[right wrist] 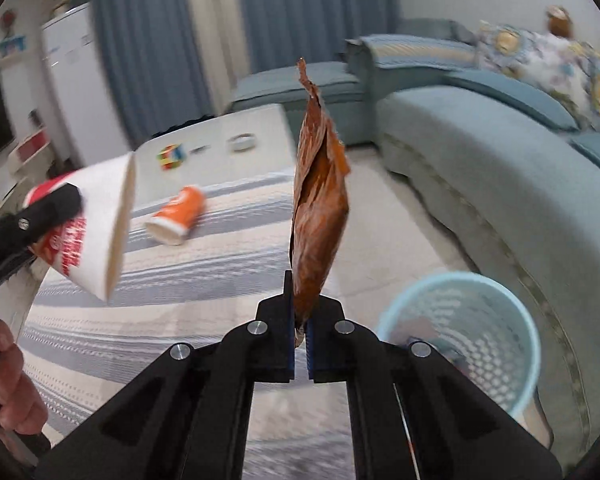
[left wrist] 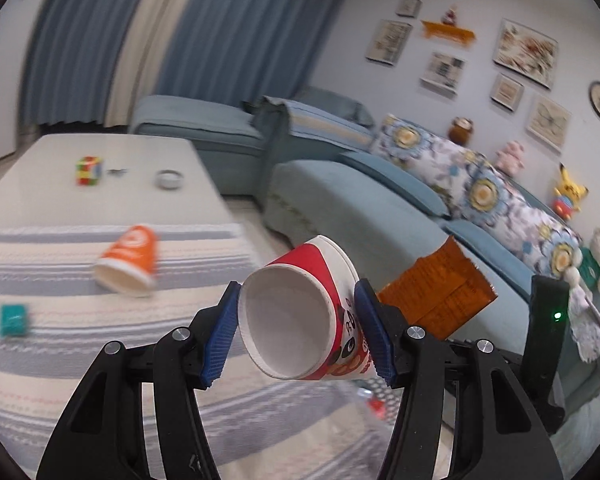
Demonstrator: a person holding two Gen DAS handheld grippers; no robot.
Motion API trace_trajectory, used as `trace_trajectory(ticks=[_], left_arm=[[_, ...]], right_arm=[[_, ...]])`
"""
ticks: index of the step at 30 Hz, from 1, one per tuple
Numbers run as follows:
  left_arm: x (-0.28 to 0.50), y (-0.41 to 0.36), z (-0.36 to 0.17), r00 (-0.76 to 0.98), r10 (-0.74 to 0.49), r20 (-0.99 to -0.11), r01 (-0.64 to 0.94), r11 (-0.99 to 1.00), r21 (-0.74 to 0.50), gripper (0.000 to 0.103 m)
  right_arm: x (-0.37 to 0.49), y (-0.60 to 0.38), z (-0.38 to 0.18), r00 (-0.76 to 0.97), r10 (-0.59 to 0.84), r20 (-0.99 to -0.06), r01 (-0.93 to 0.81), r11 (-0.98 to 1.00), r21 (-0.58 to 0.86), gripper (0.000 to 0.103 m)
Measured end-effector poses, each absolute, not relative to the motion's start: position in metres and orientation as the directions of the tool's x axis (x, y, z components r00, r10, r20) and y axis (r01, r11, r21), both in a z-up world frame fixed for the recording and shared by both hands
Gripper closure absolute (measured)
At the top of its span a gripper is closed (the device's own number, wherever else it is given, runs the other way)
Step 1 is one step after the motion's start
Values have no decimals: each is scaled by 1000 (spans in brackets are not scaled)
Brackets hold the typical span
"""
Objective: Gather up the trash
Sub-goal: 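Carry the cup and foil packet over the blue basket and open both tools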
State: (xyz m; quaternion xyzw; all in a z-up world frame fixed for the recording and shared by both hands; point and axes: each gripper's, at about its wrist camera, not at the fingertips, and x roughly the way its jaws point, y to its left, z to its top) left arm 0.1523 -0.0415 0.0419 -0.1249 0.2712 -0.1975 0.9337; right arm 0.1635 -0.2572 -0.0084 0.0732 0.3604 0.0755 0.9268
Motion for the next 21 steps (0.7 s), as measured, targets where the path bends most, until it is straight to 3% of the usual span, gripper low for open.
trace_trajectory(ticks=[11,21], left_arm=[[176,-172,11,654,-510,-558,402,860,-315,47],[191,-221,-73,511,-504,-697,440,849,-292,46]], right_arm=[[158,-370,-80,604,125,-787,143,955,261,100],[151,-407,-157,479,150,-865,266,914,305,100]])
